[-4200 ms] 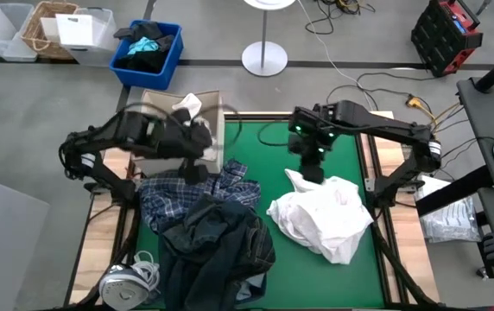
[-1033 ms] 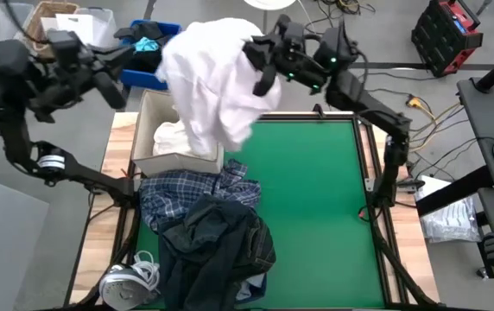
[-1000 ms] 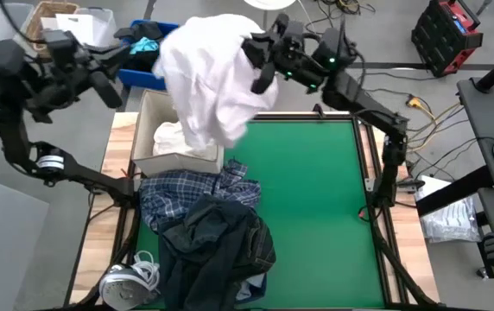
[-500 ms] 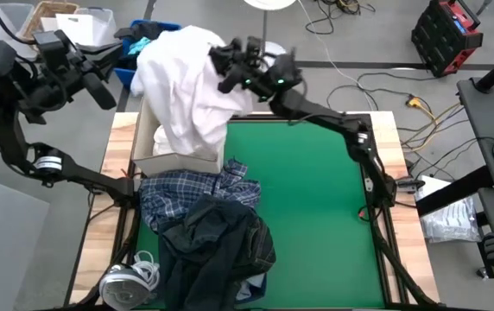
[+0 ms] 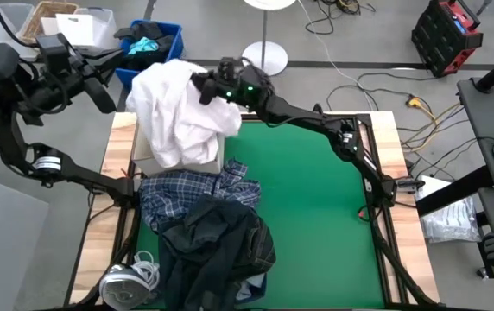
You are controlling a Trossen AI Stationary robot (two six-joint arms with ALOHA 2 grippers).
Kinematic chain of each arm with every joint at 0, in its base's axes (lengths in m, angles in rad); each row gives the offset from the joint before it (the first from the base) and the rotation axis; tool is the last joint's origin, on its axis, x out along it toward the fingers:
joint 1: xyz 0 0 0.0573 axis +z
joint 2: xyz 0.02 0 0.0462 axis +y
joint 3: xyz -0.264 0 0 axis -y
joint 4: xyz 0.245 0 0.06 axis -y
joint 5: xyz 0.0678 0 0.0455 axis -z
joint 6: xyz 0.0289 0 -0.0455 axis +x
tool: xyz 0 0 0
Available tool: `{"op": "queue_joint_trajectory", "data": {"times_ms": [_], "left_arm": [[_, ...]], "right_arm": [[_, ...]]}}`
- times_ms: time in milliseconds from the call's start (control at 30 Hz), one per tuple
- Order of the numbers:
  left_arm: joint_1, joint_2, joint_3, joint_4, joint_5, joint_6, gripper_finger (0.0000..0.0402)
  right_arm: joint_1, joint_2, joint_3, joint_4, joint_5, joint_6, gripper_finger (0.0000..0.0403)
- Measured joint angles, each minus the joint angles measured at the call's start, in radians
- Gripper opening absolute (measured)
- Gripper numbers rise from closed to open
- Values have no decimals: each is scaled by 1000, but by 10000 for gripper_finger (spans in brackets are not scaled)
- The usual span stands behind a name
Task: Sort clothes
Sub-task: Put the white shirt into the white laundry organizer
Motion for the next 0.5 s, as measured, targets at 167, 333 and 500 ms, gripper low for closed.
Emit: {"op": "queue_joint_trajectory", "data": {"times_ms": [167, 333, 500], "left_arm": [[0, 3, -6, -18, -3, 0, 0], [0, 10, -36, -38, -5, 0, 0], [0, 35, -89, -88, -45, -11, 0]], "right_arm": [[5, -1, 0, -284, 5, -70, 12], [6, -2, 0, -445, -1, -71, 38], [11, -12, 0, -539, -26, -101, 105]]}}
